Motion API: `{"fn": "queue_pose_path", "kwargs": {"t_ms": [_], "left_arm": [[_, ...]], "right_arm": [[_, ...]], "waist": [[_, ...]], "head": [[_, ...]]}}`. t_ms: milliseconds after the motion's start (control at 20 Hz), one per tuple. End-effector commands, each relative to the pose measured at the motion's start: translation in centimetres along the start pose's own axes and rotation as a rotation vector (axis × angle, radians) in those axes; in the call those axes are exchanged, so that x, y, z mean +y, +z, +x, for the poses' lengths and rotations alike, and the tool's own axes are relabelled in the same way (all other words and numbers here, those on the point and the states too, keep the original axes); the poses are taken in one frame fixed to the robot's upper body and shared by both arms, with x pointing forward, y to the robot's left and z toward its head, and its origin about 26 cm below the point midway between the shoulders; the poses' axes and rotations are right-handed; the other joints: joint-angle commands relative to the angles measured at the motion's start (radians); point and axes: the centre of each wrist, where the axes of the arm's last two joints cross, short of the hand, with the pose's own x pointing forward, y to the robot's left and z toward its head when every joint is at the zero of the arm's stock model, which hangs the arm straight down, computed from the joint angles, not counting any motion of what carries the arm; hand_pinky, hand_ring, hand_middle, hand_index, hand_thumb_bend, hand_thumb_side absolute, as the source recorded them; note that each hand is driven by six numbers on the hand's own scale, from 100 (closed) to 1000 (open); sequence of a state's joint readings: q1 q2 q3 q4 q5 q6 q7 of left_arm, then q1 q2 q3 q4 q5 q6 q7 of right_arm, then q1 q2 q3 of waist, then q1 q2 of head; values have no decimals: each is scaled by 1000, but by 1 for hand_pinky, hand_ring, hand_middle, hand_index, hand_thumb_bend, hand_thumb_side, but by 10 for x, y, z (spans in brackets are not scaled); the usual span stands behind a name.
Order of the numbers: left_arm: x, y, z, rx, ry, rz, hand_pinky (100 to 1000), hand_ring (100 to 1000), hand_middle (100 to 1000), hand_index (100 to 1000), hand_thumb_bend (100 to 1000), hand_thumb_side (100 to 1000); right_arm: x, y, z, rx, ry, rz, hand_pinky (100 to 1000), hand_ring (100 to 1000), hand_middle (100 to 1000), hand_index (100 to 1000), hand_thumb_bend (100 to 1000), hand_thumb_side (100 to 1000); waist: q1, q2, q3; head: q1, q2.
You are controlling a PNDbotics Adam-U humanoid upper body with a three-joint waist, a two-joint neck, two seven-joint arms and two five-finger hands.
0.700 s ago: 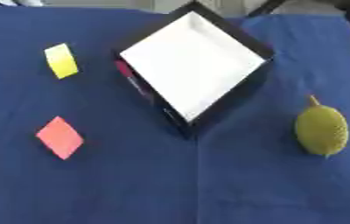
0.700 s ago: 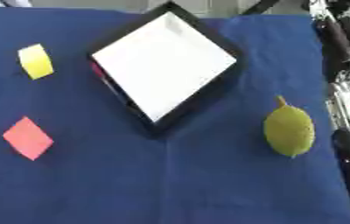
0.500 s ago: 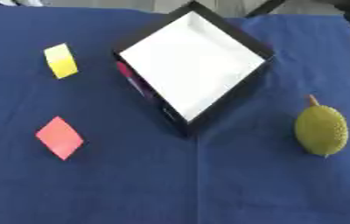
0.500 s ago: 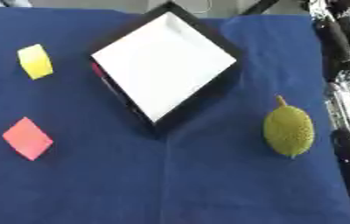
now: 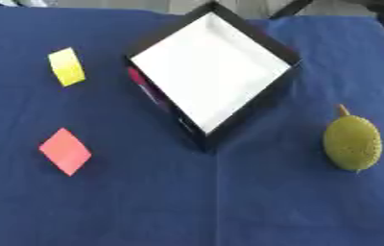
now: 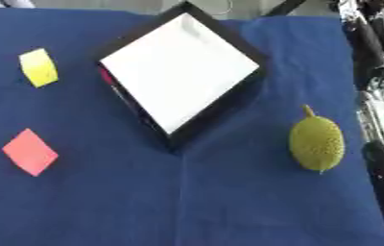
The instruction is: Pick up objects on the table and place them in the box.
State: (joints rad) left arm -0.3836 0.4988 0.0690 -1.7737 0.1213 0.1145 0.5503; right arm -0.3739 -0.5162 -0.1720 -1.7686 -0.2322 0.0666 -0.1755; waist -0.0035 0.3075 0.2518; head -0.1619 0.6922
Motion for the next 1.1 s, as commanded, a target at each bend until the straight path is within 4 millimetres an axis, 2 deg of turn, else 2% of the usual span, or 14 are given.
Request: {"fn": "queue_pose_path", "kwargs": {"t_ms": [50, 450, 850, 1100], "left_arm": [[10, -23, 12, -21, -125, -62, 713, 810, 939, 856, 402, 613], [10, -77, 30, 54, -444, -342, 765, 845, 960, 903, 428, 643], [1, -112, 48, 93, -749, -689, 817, 870, 962, 930, 448, 633], [-9, -134, 50, 137, -834, -830, 849, 890, 973, 945, 512, 553]], "right_arm": [[-8, -3, 7, -21, 43, 10, 994, 842, 745, 865, 100, 594], [-10, -1, 4, -5, 61, 27, 994, 840, 746, 865, 100, 597], [-10, 0, 2, 4, 76, 42, 994, 840, 746, 865, 100, 601], [-9, 0, 2, 6, 79, 47, 994, 840, 746, 865, 100, 602]], "waist": [[21, -40, 4], [34, -55, 7], [38, -60, 10], [37, -65, 14]], "head": [[-10, 11], [-17, 35], [-30, 34], [-32, 30]]}}
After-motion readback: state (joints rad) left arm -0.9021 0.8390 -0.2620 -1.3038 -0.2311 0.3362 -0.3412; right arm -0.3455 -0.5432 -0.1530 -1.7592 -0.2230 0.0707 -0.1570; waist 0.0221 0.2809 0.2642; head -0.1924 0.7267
